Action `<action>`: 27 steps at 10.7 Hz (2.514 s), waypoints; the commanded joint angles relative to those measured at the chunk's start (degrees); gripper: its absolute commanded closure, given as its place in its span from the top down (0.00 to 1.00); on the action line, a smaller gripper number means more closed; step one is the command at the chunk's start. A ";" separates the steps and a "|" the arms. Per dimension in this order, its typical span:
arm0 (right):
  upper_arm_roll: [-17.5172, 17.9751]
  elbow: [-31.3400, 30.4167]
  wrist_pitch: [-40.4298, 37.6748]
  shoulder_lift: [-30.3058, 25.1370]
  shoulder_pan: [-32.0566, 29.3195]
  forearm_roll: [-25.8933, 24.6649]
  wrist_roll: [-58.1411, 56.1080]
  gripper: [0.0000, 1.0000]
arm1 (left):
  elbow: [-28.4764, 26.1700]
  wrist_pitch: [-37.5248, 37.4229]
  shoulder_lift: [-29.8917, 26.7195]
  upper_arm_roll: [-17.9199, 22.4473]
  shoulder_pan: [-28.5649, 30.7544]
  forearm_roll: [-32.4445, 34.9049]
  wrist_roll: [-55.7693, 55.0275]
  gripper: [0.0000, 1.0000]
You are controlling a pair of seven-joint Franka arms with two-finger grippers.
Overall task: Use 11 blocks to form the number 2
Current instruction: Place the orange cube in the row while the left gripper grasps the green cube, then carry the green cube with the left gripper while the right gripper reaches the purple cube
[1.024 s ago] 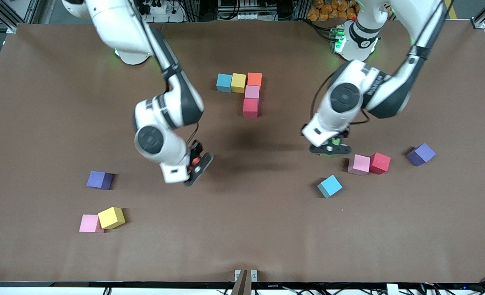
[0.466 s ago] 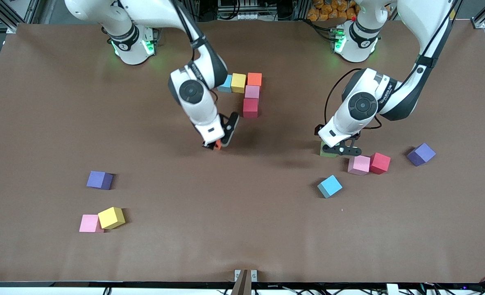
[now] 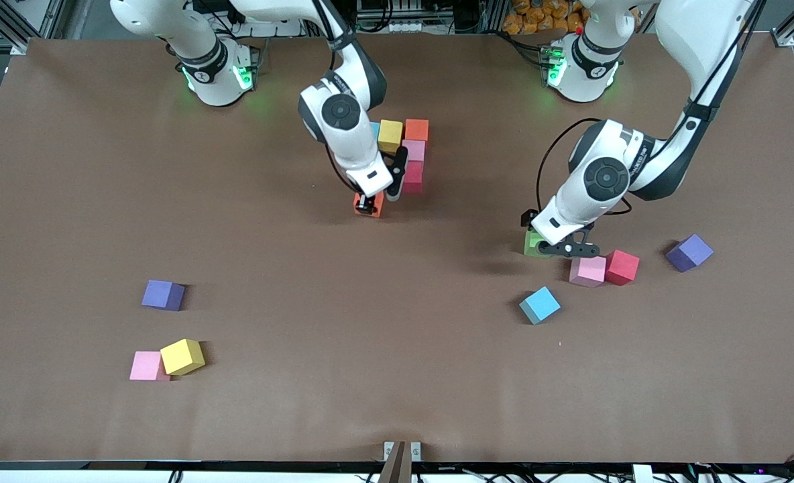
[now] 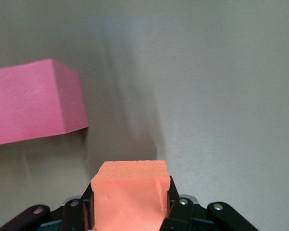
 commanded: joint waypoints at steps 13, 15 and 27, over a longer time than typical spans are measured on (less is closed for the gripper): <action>-0.12 -5.97 7.11 -2.33 7.37 2.82 1.33 0.18 | 1.00 3.00 2.81 0.22 -0.13 0.32 0.42 1.00; -0.12 -6.05 7.55 -2.24 7.98 2.82 2.38 0.18 | 1.09 3.53 3.42 0.22 -0.22 0.32 0.42 1.00; -0.12 -5.88 9.49 -1.10 10.01 2.99 8.54 1.00 | 3.11 3.97 5.71 1.18 -0.93 0.40 4.38 1.00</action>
